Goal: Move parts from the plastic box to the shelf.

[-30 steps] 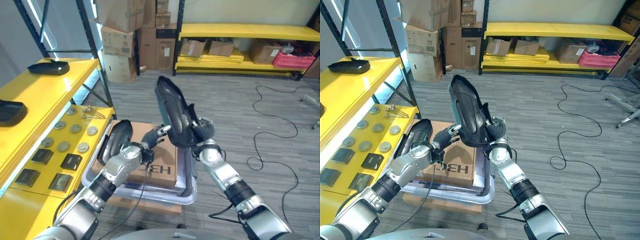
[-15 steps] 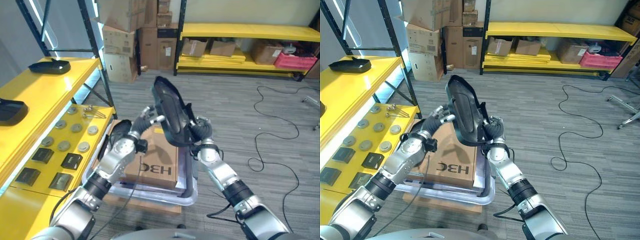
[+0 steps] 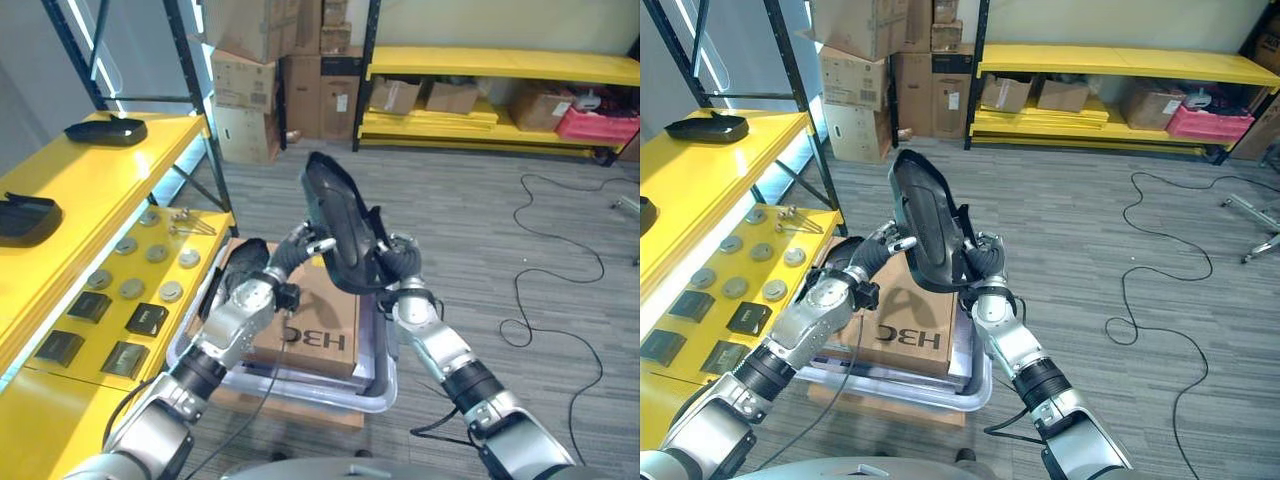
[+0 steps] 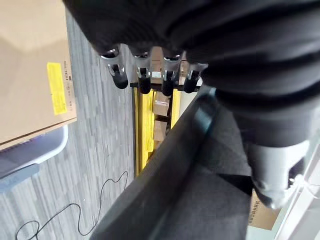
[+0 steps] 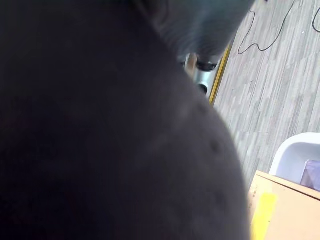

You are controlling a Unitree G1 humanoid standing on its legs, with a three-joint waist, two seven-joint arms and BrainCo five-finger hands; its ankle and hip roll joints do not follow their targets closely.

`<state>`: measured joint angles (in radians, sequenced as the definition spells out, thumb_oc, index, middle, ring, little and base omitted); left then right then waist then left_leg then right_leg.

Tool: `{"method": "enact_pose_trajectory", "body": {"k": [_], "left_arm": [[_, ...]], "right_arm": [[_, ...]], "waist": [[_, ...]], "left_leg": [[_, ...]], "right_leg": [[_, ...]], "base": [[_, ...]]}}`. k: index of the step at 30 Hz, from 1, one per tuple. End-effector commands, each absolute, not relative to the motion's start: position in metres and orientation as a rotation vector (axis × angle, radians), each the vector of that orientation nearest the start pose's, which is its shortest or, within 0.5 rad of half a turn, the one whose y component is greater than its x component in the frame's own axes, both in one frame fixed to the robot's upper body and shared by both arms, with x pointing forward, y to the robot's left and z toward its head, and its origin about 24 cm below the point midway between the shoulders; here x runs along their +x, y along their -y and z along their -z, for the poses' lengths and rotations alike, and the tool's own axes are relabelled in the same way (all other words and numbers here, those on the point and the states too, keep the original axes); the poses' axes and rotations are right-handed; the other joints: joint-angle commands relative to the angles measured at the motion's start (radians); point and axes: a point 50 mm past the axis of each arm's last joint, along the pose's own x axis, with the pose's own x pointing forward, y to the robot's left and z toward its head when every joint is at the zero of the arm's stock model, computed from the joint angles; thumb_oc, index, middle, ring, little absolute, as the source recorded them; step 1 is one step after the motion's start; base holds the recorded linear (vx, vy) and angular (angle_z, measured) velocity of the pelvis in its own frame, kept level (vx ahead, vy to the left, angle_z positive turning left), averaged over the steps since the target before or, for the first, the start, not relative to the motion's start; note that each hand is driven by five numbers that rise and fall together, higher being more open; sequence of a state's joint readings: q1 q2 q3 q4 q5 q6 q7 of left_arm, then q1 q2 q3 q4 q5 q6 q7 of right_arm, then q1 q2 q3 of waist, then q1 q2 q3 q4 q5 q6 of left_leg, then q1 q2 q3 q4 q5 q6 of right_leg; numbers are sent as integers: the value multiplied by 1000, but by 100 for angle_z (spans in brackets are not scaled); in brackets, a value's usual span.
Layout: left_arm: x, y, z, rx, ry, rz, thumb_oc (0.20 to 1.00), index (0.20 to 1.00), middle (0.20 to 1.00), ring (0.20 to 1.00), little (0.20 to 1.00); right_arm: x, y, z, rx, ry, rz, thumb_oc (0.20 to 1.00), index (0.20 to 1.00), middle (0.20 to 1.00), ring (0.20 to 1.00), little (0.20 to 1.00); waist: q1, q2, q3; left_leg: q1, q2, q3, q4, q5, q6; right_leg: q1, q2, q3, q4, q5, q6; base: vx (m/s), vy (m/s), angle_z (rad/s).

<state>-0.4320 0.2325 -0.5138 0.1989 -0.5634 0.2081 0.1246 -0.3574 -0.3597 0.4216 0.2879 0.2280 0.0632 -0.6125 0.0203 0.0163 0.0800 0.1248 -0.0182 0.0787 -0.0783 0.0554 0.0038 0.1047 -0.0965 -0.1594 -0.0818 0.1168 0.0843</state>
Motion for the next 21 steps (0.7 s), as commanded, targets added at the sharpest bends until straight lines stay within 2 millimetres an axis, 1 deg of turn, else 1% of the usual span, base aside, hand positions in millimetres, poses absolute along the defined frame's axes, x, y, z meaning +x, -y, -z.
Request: {"method": "enact_pose_trajectory", "body": {"k": [1, 3, 6, 11, 13, 16, 19, 21], "left_arm": [[308, -42, -68, -43, -179, 490, 1000, 1000, 1000, 1000, 1000], [307, -40, -64, -41, -193, 492, 1000, 1000, 1000, 1000, 1000], [307, -38, -64, -44, -188, 493, 1000, 1000, 1000, 1000, 1000], [309, -37, -70, -21, -142, 499, 1000, 1000, 1000, 1000, 1000], [310, -38, -76, 8, -102, 492, 1000, 1000, 1000, 1000, 1000], [313, -42, -85, 98, -23, 470, 1000, 1000, 1000, 1000, 1000], [320, -52, -98, 282, 90, 433, 1000, 1000, 1000, 1000, 1000], [322, -55, -101, 338, 118, 429, 1000, 1000, 1000, 1000, 1000]], "right_arm": [[327, 127, -111, -211, 240, 187, 200, 200, 200, 200, 200], [327, 125, -111, -209, 237, 182, 200, 200, 200, 200, 200], [327, 123, -112, -213, 235, 172, 200, 200, 200, 200, 200], [327, 119, -112, -219, 233, 165, 200, 200, 200, 200, 200], [327, 118, -111, -223, 231, 161, 200, 200, 200, 200, 200], [327, 119, -109, -234, 227, 156, 200, 200, 200, 200, 200], [327, 121, -108, -250, 225, 152, 200, 200, 200, 200, 200], [327, 122, -108, -262, 228, 152, 200, 200, 200, 200, 200]], "waist": [[7, -21, -41], [4, -23, -42], [1, -23, -42], [1, -22, -39], [2, -21, -37], [4, -21, -38], [7, -21, -41], [7, -21, -41]], "left_leg": [[-12, 39, 39, 66, -74, -9], [-12, 38, 43, 67, -75, -8], [-13, 37, 45, 68, -76, -8], [-14, 37, 45, 71, -76, -7], [-13, 37, 44, 71, -76, -8], [-14, 37, 41, 72, -76, -10], [-12, 37, 35, 70, -76, -11], [-12, 37, 33, 69, -76, -11]], "right_leg": [[-11, -22, 15, -5, -14, 55], [-12, -22, 18, -5, -15, 56], [-14, -21, 22, -5, -15, 56], [-13, -21, 21, -5, -13, 55], [-12, -21, 20, -5, -13, 54], [-10, -20, 19, -5, -15, 53], [-7, -19, 20, -5, -17, 53], [-7, -19, 20, -5, -18, 53]], "base": [[0, 0, 0], [5, -1, -2], [0, 0, 0], [0, 0, 0], [0, 0, 0], [0, 0, 0], [0, 0, 0], [0, 0, 0]]}}
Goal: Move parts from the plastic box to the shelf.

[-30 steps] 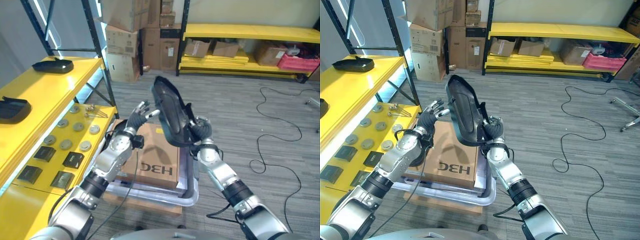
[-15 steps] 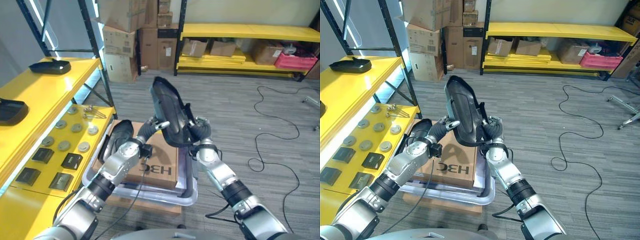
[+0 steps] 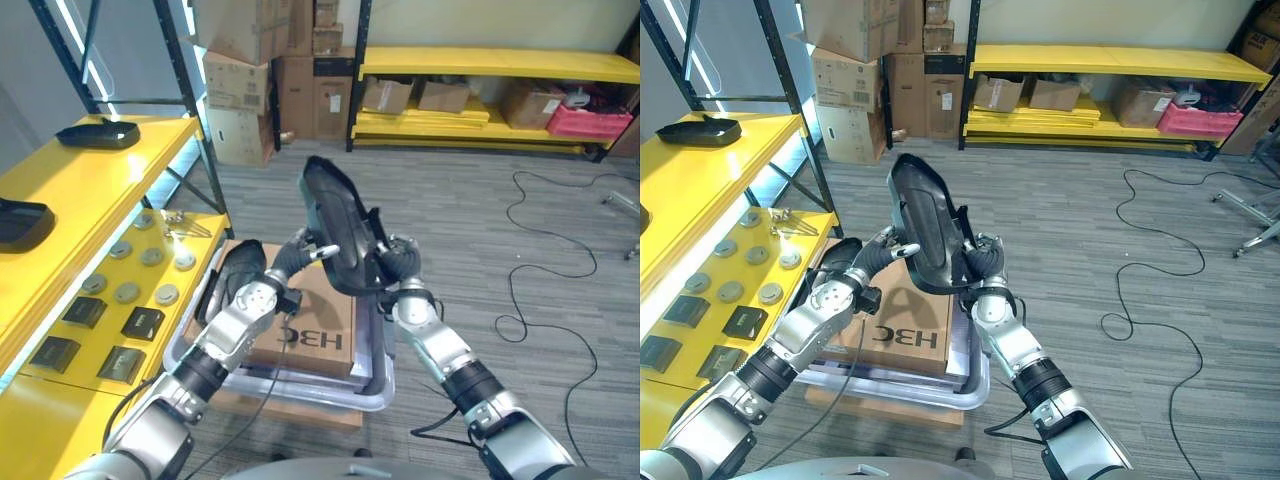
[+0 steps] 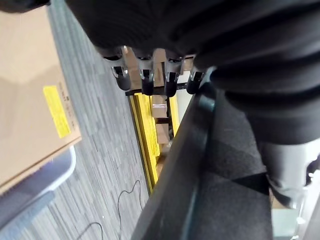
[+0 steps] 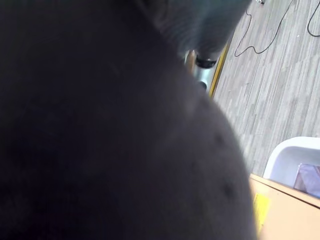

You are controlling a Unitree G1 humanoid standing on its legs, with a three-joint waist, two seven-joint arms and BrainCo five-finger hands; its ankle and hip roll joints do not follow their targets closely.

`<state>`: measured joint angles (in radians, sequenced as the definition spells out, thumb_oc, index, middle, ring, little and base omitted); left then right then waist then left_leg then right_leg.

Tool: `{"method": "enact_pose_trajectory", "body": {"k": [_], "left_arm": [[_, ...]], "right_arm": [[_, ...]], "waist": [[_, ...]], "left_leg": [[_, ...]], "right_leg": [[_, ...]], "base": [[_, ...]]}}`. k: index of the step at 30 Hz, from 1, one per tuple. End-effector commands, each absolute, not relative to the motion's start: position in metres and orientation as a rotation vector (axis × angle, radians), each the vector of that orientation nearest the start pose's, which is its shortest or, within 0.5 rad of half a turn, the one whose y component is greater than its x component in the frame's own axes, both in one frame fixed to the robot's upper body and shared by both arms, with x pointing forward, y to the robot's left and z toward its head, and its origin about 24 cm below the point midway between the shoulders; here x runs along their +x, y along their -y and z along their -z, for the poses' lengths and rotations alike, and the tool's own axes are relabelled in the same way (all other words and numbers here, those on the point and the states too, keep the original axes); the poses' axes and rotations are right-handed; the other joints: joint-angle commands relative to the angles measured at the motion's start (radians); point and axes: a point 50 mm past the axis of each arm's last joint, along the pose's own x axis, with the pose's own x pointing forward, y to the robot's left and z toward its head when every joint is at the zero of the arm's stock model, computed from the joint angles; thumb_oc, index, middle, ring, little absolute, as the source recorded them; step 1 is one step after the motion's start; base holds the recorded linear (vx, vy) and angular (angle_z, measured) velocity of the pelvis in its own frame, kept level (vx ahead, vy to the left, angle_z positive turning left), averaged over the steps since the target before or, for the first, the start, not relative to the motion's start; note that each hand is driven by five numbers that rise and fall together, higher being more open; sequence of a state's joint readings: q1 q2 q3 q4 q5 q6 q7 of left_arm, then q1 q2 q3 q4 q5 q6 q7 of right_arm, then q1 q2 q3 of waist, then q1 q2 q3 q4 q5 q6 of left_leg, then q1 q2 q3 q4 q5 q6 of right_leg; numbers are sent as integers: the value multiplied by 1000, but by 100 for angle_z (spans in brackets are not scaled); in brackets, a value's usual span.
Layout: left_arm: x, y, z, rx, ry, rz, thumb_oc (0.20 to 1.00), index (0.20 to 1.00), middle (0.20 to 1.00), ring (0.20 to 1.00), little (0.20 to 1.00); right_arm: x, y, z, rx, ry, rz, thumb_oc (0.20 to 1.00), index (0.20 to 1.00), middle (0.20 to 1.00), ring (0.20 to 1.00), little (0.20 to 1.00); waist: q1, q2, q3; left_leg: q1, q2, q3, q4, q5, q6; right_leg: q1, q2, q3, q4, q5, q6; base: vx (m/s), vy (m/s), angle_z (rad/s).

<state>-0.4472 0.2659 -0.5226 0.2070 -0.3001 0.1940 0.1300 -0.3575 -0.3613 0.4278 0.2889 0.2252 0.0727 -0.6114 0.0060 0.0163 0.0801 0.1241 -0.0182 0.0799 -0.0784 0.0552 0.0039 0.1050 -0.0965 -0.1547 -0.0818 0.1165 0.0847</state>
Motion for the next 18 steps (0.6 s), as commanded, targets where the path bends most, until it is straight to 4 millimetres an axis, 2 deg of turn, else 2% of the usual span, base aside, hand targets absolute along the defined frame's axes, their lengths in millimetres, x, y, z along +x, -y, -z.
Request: {"method": "enact_pose_trajectory", "body": {"k": [1, 2, 3, 4, 5, 18], "left_arm": [[323, -58, -104, 385, 146, 426, 1000, 1000, 1000, 1000, 1000], [323, -59, -106, 418, 160, 430, 1000, 1000, 1000, 1000, 1000], [324, -60, -107, 433, 165, 432, 542, 542, 542, 542, 542], [324, -60, -108, 442, 163, 437, 310, 310, 310, 310, 310], [324, -60, -108, 444, 160, 442, 200, 200, 200, 200, 200], [319, -44, -92, 385, 42, 531, 200, 200, 200, 200, 200]], "right_arm": [[327, 124, -109, -278, 229, 148, 200, 200, 200, 200, 200], [327, 124, -109, -286, 226, 147, 200, 200, 200, 200, 200], [327, 125, -109, -288, 225, 145, 200, 200, 200, 200, 200], [327, 125, -108, -293, 224, 144, 200, 200, 200, 200, 200], [327, 125, -108, -297, 222, 144, 200, 200, 200, 200, 200], [328, 118, -107, -274, 219, 142, 200, 200, 200, 200, 200]], "waist": [[20, -20, -42], [20, -19, -43], [20, -19, -43], [20, -18, -43], [20, -18, -44], [11, -13, -39]], "left_leg": [[-11, 37, 31, 69, -76, -12], [-12, 37, 29, 68, -76, -13], [-12, 37, 28, 68, -75, -13], [-12, 37, 28, 68, -75, -13], [-13, 37, 27, 69, -76, -14], [-9, 38, 31, 72, -77, -13]], "right_leg": [[-7, -20, 15, -5, -18, 53], [-7, -20, 15, -5, -19, 53], [-7, -20, 16, -5, -19, 53], [-7, -20, 16, -5, -20, 54], [-7, -20, 16, -5, -20, 54], [-6, -21, 22, -5, -17, 57]], "base": [[0, 0, 0], [0, 0, 0], [0, 0, 0], [0, 0, 0], [0, 0, 0], [0, 0, 0]]}}
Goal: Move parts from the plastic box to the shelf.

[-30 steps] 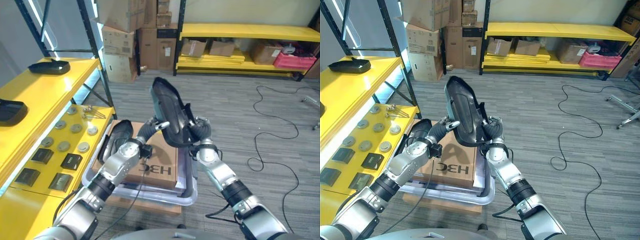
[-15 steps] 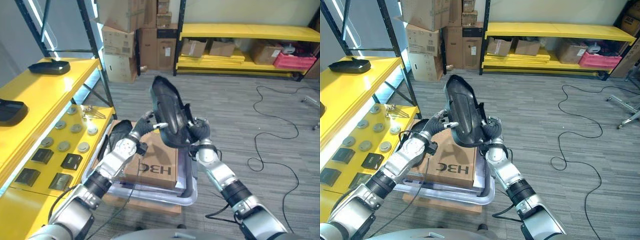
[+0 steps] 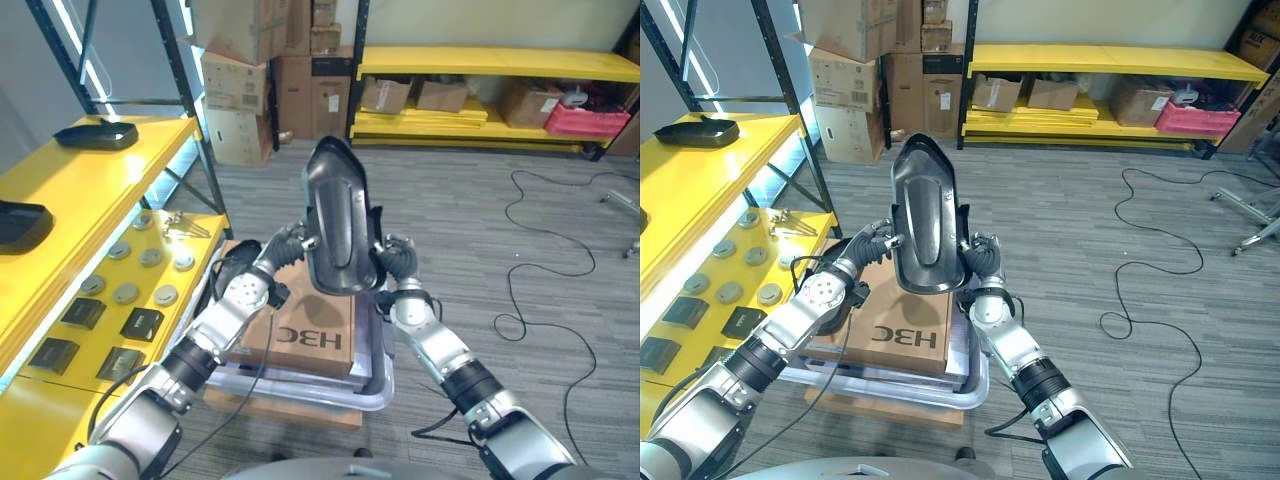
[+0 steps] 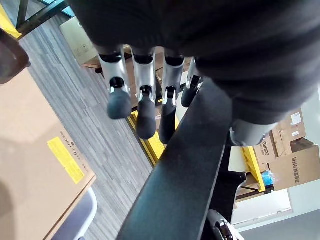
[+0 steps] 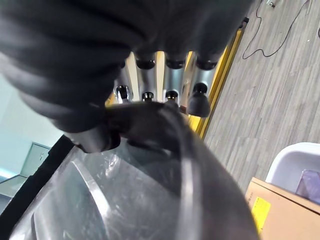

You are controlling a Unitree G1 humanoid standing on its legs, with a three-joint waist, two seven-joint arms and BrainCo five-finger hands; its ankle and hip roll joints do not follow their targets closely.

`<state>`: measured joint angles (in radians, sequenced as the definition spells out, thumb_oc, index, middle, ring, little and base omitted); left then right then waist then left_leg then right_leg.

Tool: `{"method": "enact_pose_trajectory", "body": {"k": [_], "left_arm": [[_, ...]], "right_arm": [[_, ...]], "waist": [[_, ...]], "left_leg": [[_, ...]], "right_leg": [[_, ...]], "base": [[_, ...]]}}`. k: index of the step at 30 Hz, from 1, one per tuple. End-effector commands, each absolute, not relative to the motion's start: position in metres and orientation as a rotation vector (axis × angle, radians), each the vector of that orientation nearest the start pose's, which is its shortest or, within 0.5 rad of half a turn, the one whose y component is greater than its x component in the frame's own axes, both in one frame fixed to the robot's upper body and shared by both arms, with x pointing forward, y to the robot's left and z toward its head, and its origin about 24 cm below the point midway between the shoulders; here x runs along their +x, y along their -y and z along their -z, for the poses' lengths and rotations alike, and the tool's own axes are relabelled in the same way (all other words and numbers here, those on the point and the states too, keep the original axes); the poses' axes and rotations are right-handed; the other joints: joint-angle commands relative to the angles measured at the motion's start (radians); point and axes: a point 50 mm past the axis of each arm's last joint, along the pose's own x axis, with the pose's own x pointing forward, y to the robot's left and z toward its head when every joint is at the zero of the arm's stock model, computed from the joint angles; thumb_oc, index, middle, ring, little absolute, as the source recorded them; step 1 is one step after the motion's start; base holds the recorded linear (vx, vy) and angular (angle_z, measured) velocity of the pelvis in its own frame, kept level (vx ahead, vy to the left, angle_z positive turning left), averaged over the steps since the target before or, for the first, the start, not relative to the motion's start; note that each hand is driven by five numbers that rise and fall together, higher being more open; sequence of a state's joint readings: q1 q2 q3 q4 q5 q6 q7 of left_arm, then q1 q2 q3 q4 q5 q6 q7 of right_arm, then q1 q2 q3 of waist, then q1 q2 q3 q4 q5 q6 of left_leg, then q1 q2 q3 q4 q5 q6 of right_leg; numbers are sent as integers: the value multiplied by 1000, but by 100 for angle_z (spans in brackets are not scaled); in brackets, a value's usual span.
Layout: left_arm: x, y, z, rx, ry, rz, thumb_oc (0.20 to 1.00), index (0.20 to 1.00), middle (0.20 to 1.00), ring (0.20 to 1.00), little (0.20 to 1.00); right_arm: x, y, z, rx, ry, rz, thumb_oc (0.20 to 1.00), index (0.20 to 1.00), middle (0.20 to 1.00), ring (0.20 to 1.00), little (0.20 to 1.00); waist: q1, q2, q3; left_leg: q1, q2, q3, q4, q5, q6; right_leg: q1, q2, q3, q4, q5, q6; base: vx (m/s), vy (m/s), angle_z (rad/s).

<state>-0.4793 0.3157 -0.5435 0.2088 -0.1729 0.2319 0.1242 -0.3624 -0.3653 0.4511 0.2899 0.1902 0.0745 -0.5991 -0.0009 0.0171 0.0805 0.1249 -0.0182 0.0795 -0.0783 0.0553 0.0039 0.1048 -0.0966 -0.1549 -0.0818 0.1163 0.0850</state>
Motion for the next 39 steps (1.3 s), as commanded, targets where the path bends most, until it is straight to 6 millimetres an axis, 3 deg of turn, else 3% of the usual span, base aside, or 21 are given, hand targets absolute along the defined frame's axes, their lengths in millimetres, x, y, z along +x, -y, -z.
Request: {"method": "enact_pose_trajectory", "body": {"k": [1, 5, 6, 7, 8, 9, 37, 38, 39], "left_arm": [[318, -43, -91, 381, 40, 533, 200, 200, 200, 200, 200], [316, -39, -89, 361, 31, 545, 200, 200, 200, 200, 200], [316, -38, -88, 356, 27, 551, 288, 288, 288, 288, 288], [315, -38, -88, 356, 28, 550, 482, 482, 482, 482, 482], [315, -37, -88, 355, 29, 548, 793, 793, 793, 793, 793], [315, -36, -87, 354, 27, 549, 1000, 1000, 1000, 1000, 1000], [313, -31, -73, 401, -34, 563, 1000, 1000, 1000, 1000, 1000], [312, -30, -72, 394, -36, 561, 529, 529, 529, 529, 529], [312, -30, -72, 394, -36, 558, 426, 426, 426, 426, 426]], "right_arm": [[328, 118, -107, -270, 220, 143, 200, 200, 200, 200, 200], [328, 117, -107, -253, 221, 152, 200, 200, 200, 200, 200], [328, 117, -107, -248, 222, 152, 200, 200, 200, 200, 200], [328, 117, -107, -248, 223, 152, 200, 200, 200, 200, 200], [328, 116, -107, -245, 223, 152, 200, 200, 200, 200, 200], [328, 116, -108, -242, 224, 154, 200, 200, 200, 200, 200], [329, 108, -111, -218, 232, 150, 200, 200, 200, 200, 200], [329, 107, -112, -219, 232, 146, 200, 200, 200, 200, 200], [329, 107, -112, -220, 232, 144, 200, 200, 200, 200, 200]], "waist": [[17, -14, -39], [16, -14, -39], [15, -14, -38], [15, -14, -38], [15, -15, -38], [15, -15, -38], [14, -18, -41], [13, -18, -42], [13, -19, -42]], "left_leg": [[-10, 38, 33, 72, -77, -13], [-11, 38, 34, 74, -78, -12], [-10, 38, 34, 73, -77, -12], [-10, 38, 34, 73, -77, -12], [-10, 38, 34, 74, -77, -12], [-10, 38, 34, 74, -77, -12], [-8, 38, 34, 73, -79, -11], [-8, 39, 35, 73, -79, -11], [-8, 39, 35, 73, -79, -12]], "right_leg": [[-6, -20, 22, -5, -17, 57], [-6, -21, 23, -5, -16, 57], [-6, -21, 24, -5, -17, 57], [-6, -20, 25, -5, -16, 57], [-6, -20, 25, -5, -16, 57], [-6, -20, 25, -5, -16, 56], [-5, -19, 30, -5, -17, 56], [-6, -19, 30, -5, -18, 56], [-6, -19, 30, -5, -18, 56]], "base": [[0, 0, 0], [0, 0, 0], [0, 0, 0], [0, 0, 0], [0, 0, 0], [0, 0, 0], [0, 0, 0], [0, 0, 0], [0, 0, 0]]}}
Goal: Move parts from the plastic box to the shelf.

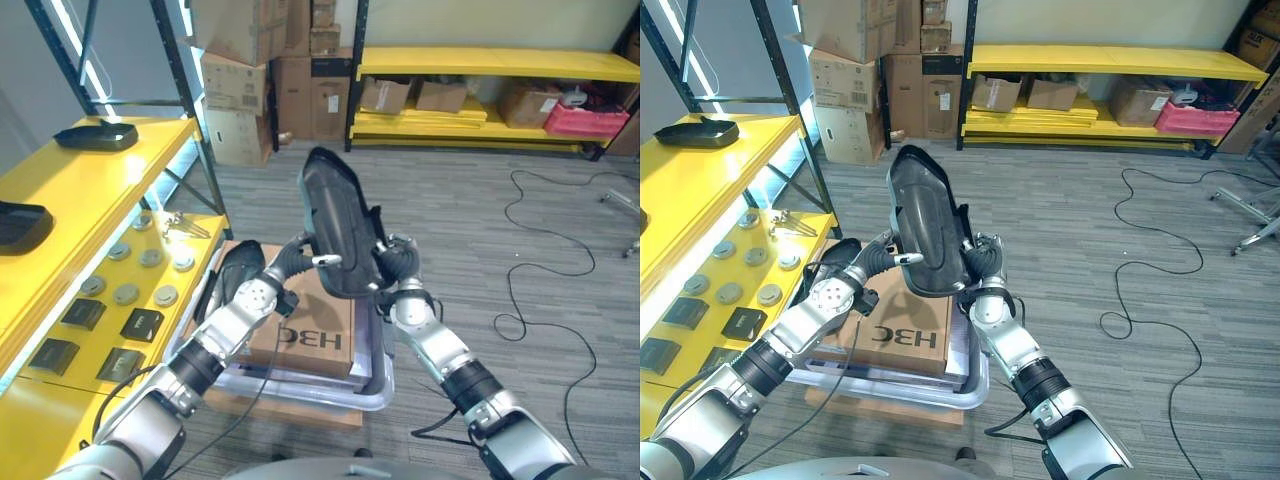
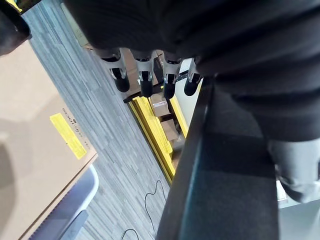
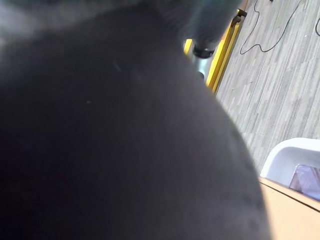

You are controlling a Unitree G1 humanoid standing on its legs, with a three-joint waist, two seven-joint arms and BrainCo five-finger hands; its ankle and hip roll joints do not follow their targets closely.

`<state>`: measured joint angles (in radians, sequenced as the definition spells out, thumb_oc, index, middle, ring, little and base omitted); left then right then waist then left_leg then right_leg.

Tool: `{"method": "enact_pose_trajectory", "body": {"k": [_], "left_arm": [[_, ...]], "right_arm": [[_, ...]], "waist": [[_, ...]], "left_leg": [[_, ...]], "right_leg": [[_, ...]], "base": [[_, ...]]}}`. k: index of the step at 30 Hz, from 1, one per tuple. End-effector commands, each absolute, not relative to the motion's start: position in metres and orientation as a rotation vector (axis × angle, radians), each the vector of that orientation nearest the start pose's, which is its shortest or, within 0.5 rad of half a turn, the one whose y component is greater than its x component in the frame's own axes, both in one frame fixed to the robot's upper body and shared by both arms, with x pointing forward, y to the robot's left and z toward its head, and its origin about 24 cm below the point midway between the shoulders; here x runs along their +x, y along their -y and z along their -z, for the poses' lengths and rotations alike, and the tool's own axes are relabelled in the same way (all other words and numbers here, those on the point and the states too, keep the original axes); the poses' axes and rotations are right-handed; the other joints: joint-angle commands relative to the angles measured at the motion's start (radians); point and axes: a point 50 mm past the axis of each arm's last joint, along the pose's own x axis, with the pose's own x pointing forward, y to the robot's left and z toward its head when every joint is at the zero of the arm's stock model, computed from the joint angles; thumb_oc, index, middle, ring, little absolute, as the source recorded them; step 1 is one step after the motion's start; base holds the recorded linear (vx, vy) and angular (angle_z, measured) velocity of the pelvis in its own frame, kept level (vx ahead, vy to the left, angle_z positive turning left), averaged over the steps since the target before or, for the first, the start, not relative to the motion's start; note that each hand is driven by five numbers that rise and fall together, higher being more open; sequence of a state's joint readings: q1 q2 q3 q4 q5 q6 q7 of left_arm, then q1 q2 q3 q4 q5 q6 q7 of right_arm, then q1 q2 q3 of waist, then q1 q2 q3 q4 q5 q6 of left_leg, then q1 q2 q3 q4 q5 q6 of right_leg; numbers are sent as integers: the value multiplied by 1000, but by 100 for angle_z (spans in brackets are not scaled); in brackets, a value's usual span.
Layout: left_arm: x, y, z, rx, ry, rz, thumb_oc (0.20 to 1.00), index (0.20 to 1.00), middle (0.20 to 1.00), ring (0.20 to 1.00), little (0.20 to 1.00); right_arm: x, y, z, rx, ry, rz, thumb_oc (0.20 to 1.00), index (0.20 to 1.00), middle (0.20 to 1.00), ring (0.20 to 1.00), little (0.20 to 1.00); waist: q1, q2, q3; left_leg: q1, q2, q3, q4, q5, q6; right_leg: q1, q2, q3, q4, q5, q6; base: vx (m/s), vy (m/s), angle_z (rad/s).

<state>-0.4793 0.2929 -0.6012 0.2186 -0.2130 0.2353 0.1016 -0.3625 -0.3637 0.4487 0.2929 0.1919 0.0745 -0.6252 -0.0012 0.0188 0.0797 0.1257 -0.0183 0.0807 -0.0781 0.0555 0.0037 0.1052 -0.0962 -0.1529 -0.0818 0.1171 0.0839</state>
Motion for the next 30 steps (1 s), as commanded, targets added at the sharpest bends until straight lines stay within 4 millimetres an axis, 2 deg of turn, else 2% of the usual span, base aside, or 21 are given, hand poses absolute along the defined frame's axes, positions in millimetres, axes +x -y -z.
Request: {"method": "enact_pose_trajectory", "body": {"k": [1, 19, 30], "left_arm": [[312, -30, -72, 394, -32, 554, 200, 200, 200, 200, 200], [311, -25, -75, 352, -16, 552, 200, 200, 200, 200, 200], [313, -29, -88, 347, 73, 490, 200, 200, 200, 200, 200]], "right_arm": [[329, 106, -112, -220, 232, 142, 200, 200, 200, 200, 200], [327, 99, -113, -195, 232, 138, 200, 200, 200, 200, 200], [325, 98, -110, -152, 208, 123, 200, 200, 200, 200, 200]], "waist": [[13, -20, -41], [15, -20, -38], [18, -20, -41]], "left_leg": [[-8, 39, 34, 72, -80, -11], [-8, 38, 30, 74, -80, -12], [-5, 37, 24, 67, -76, -13]], "right_leg": [[-6, -19, 29, -5, -19, 57], [-5, -19, 30, -5, -18, 56], [-1, -17, 27, -5, -22, 52]], "base": [[0, 0, 0], [0, 0, 0], [0, 0, 0]]}}
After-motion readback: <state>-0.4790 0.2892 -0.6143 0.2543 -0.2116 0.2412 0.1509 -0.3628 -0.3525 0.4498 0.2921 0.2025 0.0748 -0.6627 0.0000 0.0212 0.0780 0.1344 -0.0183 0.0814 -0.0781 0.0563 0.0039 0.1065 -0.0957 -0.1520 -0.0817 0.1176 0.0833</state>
